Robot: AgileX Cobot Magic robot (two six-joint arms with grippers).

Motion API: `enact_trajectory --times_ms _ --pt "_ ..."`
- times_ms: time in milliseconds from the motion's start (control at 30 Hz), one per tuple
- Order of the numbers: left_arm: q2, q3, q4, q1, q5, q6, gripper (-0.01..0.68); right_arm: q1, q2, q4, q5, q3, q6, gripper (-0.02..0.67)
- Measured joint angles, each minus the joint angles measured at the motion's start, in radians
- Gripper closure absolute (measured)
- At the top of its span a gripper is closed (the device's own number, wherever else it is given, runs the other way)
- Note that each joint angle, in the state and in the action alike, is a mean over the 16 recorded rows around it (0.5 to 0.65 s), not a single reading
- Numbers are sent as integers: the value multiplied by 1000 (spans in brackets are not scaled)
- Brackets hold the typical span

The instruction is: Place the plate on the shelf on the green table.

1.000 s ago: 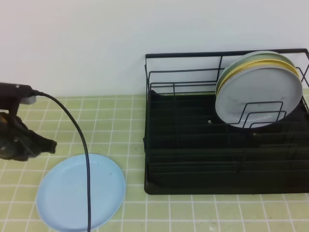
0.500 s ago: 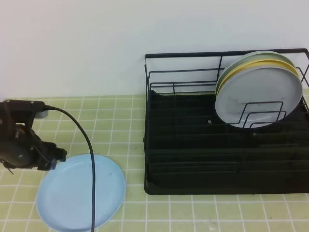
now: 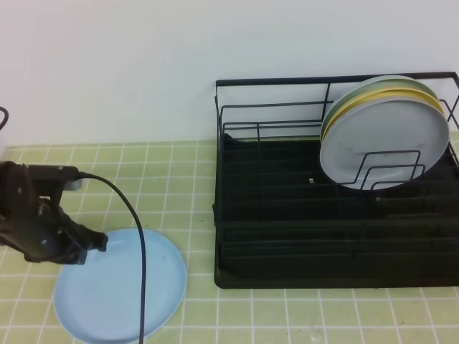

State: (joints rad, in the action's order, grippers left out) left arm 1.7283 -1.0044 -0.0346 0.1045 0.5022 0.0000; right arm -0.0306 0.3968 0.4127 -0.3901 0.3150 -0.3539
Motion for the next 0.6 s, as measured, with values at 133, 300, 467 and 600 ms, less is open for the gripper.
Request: enact_trajectory --times_ms 133,300,467,600 --pt "25 0 -8 0 17 0 445 0 0 1 0 0 -1 639" --pt "49 0 -20 0 38 0 451 0 0 1 0 0 -1 639" --pt "63 0 -24 0 50 0 456 0 0 1 0 0 -1 639" --pt "69 0 -27 0 55 0 478 0 -1 1 0 0 -1 639"
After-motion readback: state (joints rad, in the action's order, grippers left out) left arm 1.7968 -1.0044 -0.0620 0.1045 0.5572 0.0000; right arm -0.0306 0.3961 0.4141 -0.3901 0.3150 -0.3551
